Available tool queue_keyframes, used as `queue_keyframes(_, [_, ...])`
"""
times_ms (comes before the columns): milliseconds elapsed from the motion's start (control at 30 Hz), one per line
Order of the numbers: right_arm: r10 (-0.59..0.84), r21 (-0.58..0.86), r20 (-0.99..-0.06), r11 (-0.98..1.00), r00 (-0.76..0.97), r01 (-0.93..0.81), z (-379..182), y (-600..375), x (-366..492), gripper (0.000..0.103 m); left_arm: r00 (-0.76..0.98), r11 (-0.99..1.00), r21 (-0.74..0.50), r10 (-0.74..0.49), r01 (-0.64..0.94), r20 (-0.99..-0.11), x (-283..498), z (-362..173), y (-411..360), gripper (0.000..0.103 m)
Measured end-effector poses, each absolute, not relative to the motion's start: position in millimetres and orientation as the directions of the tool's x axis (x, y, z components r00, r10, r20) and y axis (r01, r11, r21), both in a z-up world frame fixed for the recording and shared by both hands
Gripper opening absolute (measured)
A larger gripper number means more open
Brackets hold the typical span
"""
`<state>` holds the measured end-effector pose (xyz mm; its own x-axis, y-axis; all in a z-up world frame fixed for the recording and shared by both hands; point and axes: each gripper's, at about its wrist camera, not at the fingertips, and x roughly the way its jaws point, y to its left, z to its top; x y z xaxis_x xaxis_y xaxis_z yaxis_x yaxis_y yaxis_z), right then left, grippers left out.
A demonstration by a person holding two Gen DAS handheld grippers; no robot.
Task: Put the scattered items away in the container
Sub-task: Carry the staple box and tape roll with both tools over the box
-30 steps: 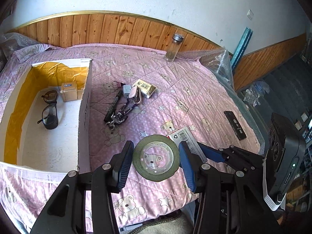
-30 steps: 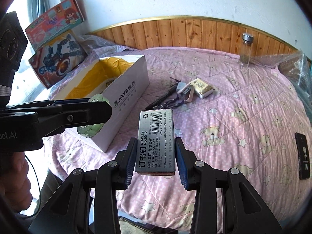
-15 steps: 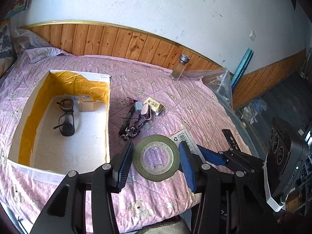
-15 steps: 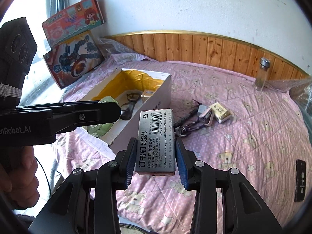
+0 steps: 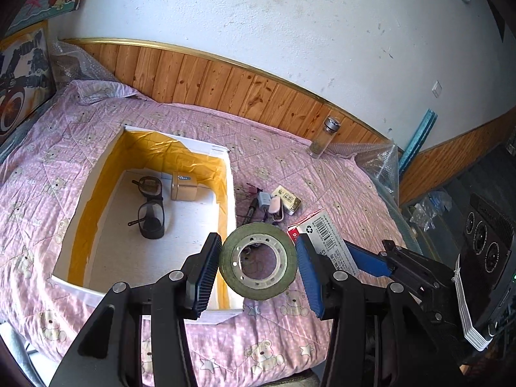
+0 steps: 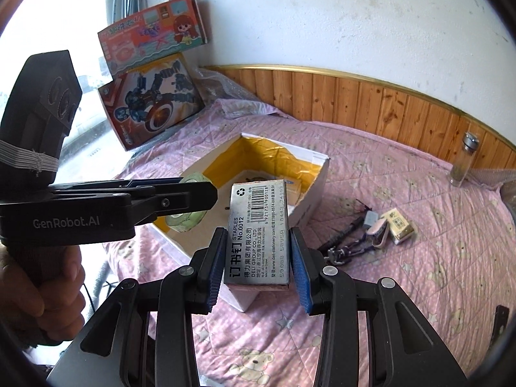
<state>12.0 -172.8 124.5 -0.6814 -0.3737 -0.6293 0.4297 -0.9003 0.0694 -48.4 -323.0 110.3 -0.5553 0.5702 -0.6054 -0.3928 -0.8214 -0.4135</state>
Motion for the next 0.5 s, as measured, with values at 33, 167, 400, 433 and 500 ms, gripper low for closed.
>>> queue_keyframes(33, [-0.378,0.070,-0.629,-0.897,-0.679,0.436,125.2,-176.6,9.8,0.040,-0.561,-0.825,-0.414,0.565,-0.384,-0.605,-50.2,110.2,-327.5,0.049])
queue_keyframes(167, [-0.392,0.067,-0.632,-0.887,-0.669,0.457,126.6,-189.5,-0.7,0.040,-0.580,-0.842,-0.416,0.538,-0.343,-0.611,-61.5,107.2,-347.9,0.049])
queue_keyframes(400, [-0.408,0.068,-0.647,-0.872,-0.644,0.484,120.7,-210.9,-21.2,0.040,-0.597,-0.869,-0.412,0.489,-0.274,-0.635,-83.3,94.1,-376.0,0.049])
queue_keyframes(433, [-0.410,0.067,-0.650,-0.870,-0.640,0.489,119.1,-214.3,-23.8,0.040,-0.597,-0.872,-0.411,0.483,-0.265,-0.640,-86.6,91.8,-379.0,0.049])
queue_keyframes(500, [-0.412,0.066,-0.659,-0.865,-0.629,0.498,115.1,-221.7,-29.8,0.040,-0.593,-0.878,-0.406,0.473,-0.254,-0.651,-93.0,86.0,-384.0,0.049])
